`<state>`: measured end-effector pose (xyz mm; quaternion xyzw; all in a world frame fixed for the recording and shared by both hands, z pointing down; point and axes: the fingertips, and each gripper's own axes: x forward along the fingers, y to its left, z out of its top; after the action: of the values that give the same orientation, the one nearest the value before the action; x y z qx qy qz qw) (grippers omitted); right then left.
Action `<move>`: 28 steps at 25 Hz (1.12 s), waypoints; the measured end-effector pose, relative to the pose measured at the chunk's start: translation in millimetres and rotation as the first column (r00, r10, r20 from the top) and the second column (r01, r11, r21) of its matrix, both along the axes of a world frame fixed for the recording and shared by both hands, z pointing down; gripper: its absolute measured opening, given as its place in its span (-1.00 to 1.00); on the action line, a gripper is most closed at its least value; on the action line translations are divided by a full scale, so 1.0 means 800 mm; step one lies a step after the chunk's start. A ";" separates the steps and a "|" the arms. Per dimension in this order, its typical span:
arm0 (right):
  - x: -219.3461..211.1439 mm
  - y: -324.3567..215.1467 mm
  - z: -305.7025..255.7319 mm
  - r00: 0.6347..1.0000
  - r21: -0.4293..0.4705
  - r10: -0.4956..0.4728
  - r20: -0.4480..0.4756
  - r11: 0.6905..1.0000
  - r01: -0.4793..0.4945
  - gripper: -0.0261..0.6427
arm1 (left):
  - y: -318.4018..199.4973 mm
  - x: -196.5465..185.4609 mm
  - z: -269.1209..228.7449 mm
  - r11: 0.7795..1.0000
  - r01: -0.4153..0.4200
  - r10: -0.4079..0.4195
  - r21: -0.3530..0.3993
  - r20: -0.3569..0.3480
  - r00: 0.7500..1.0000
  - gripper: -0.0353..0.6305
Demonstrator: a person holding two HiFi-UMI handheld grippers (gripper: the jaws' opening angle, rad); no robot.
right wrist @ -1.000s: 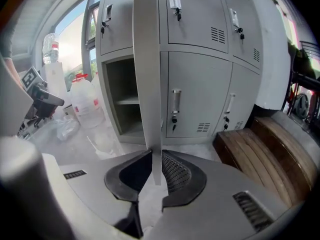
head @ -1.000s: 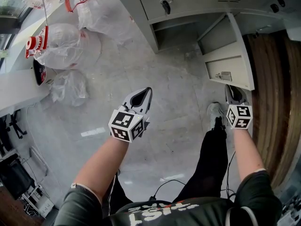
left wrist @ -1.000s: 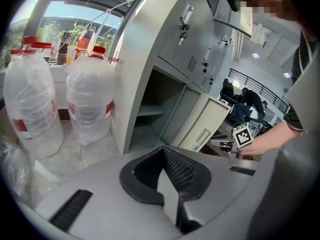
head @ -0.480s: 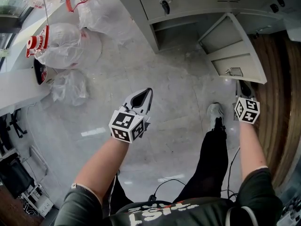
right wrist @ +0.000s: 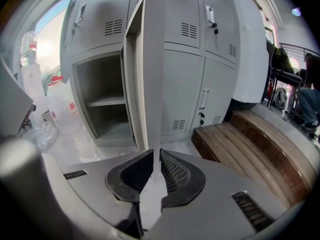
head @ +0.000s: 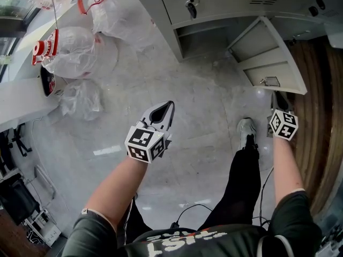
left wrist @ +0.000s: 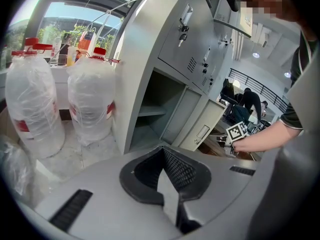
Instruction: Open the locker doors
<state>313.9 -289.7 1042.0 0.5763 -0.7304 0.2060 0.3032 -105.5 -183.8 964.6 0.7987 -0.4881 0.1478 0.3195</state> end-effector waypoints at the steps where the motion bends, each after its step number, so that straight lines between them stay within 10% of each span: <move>1: 0.003 0.005 0.004 1.000 -0.012 0.020 0.012 1.000 -0.019 -0.73 | 0.000 0.000 0.000 1.000 0.000 0.000 0.000 -0.001 1.000 -0.90; 12: -0.078 0.097 -0.008 0.995 -0.136 -0.041 0.095 0.989 0.054 -0.73 | 0.013 -0.009 -0.046 1.000 0.014 -0.013 0.022 -0.038 0.999 -0.90; 28: -0.243 0.081 -0.313 0.951 0.035 -0.147 0.271 0.989 0.143 -0.73 | 0.004 -0.031 -0.309 0.985 0.000 0.016 0.174 -0.090 0.996 -0.90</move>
<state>119.1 -224.8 791.8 0.4895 -0.8071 0.2553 0.2095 -130.2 -181.0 717.8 0.8314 -0.4807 0.0693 0.2701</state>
